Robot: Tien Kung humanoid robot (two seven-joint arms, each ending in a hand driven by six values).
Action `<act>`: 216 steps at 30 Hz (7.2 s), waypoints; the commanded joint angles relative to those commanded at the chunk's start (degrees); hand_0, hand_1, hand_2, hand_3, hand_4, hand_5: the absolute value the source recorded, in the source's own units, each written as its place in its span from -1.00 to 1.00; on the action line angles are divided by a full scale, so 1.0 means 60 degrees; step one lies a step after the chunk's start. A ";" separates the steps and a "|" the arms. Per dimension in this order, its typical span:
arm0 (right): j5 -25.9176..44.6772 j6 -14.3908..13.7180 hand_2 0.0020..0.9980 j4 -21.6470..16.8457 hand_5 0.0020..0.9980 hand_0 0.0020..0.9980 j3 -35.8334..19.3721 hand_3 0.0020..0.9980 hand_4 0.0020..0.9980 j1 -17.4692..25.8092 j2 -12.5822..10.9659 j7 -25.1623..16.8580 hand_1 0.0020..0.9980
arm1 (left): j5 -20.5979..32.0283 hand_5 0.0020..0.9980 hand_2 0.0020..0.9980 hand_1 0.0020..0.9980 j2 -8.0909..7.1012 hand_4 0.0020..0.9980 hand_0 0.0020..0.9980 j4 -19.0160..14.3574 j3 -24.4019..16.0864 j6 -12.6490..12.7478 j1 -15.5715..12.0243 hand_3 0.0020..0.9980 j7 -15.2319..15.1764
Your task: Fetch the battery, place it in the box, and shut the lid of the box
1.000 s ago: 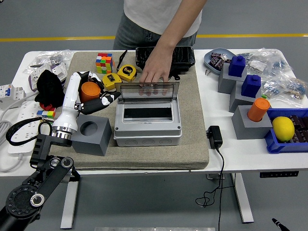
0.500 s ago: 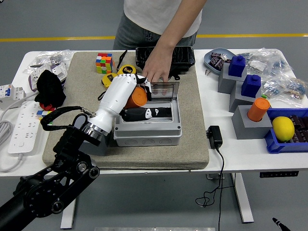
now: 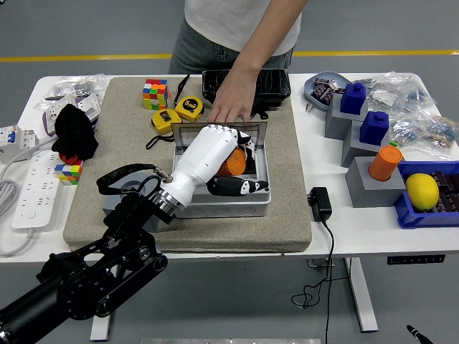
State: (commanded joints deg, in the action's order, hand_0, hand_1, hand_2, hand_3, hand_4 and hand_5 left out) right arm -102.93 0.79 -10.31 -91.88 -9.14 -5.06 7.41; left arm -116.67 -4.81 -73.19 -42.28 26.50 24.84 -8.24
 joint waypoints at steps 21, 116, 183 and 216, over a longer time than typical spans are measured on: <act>-0.0044 0.0012 0.43 0.0000 1.00 0.62 0.0025 0.47 1.00 -0.0001 -0.0021 0.0014 0.45 | -0.1162 -0.49 -1.00 -1.00 0.0593 1.00 -0.91 0.1660 0.0353 0.0128 0.0659 -1.00 0.0024; -0.0143 0.0031 0.43 0.0000 0.94 0.62 0.0026 0.47 1.00 -0.0041 -0.0045 0.0045 0.45 | -0.0873 0.73 0.17 0.21 0.0801 1.00 -0.26 0.3298 -0.0227 0.0189 0.1158 0.14 -0.0934; -0.0205 0.0032 0.43 0.0000 0.89 0.62 -0.0097 0.46 1.00 -0.0021 -0.0016 0.0066 0.44 | -0.2222 1.00 0.59 0.71 0.0392 1.00 0.78 -0.1315 -0.1357 -0.5856 0.1677 0.54 0.6700; -0.0254 0.0046 0.43 0.0000 0.89 0.62 -0.0121 0.47 1.00 0.0028 -0.0015 0.0068 0.44 | -0.1888 1.00 0.47 0.40 0.0029 1.00 -0.07 -0.2659 -0.0536 -0.7313 0.1352 0.53 0.7536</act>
State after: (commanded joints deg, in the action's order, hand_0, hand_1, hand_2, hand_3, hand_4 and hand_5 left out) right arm -104.45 1.06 -10.31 -92.61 -8.97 -5.15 7.82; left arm -128.00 -4.64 -89.14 -45.50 -17.38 32.95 36.98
